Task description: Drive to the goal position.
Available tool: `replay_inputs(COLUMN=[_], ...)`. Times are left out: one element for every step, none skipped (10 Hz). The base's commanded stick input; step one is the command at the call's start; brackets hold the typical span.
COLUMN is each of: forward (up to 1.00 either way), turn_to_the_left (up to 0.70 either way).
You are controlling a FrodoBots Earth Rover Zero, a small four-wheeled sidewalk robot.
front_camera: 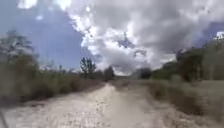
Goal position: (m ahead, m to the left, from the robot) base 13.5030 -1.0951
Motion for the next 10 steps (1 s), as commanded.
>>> replay_inputs(forward=[0.85,0.85,0.85,0.85,0.85,0.85,0.85,0.85,0.85,0.85], turn_to_the_left=[0.22,0.0,0.0,0.0,0.0,0.0,0.0,0.0,0.0,0.0])
